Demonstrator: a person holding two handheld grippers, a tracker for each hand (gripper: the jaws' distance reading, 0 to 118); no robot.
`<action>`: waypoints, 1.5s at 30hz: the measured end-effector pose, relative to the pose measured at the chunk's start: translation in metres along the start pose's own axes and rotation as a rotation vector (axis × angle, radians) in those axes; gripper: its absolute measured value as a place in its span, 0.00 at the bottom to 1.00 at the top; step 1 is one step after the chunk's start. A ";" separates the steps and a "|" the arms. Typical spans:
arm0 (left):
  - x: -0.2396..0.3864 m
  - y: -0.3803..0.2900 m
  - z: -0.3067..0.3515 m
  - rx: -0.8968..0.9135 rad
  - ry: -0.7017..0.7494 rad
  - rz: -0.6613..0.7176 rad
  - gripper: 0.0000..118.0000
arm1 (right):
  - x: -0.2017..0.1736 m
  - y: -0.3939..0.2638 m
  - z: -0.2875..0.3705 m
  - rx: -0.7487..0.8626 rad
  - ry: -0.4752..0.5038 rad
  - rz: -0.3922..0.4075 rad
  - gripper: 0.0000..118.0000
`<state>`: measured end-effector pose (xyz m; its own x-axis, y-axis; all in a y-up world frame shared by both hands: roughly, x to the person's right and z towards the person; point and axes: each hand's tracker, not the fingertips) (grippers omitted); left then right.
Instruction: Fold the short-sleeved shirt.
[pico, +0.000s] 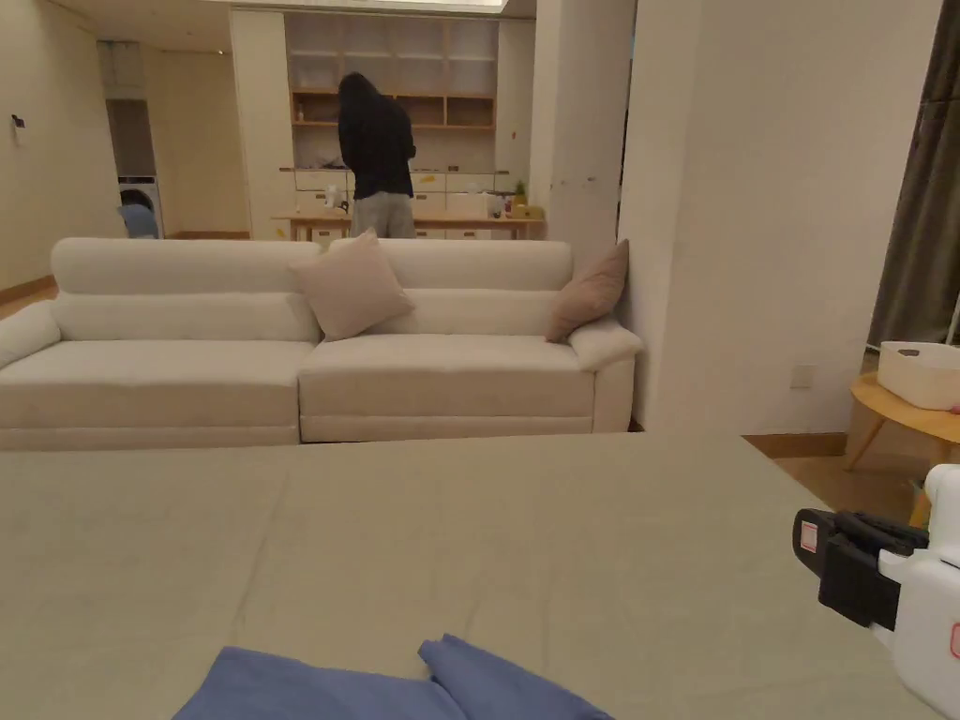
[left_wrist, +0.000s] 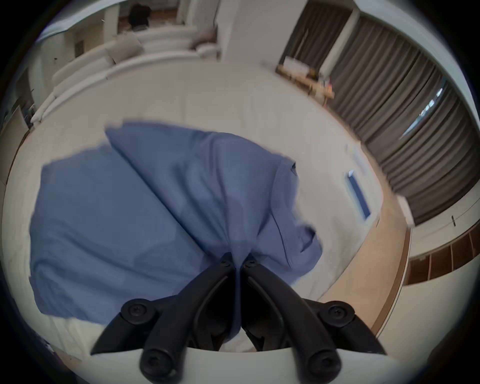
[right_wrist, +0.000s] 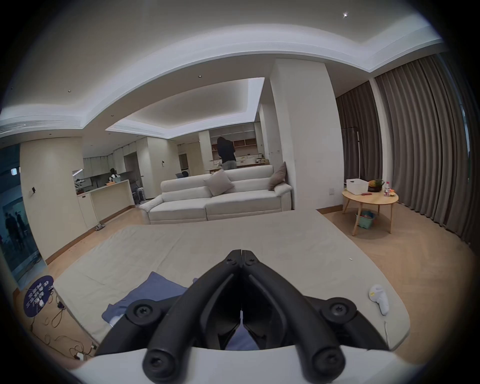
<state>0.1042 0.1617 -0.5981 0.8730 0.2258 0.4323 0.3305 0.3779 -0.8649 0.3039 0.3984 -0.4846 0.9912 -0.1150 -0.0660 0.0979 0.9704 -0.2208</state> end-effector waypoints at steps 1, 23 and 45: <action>0.002 -0.005 -0.007 -0.022 0.004 -0.011 0.01 | 0.003 -0.002 -0.001 -0.002 -0.001 -0.007 0.00; -0.124 -0.131 0.471 1.268 0.587 0.061 0.78 | -0.030 0.018 0.025 0.094 0.004 0.044 0.00; -0.310 0.023 0.275 0.695 0.166 0.229 0.00 | -0.042 -0.008 -0.064 -0.024 0.032 0.017 0.00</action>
<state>-0.2574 0.3468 -0.6815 0.9536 0.2492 0.1689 -0.1205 0.8302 -0.5442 0.2558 0.3821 -0.5429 0.9892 -0.1055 -0.1014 0.0783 0.9671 -0.2422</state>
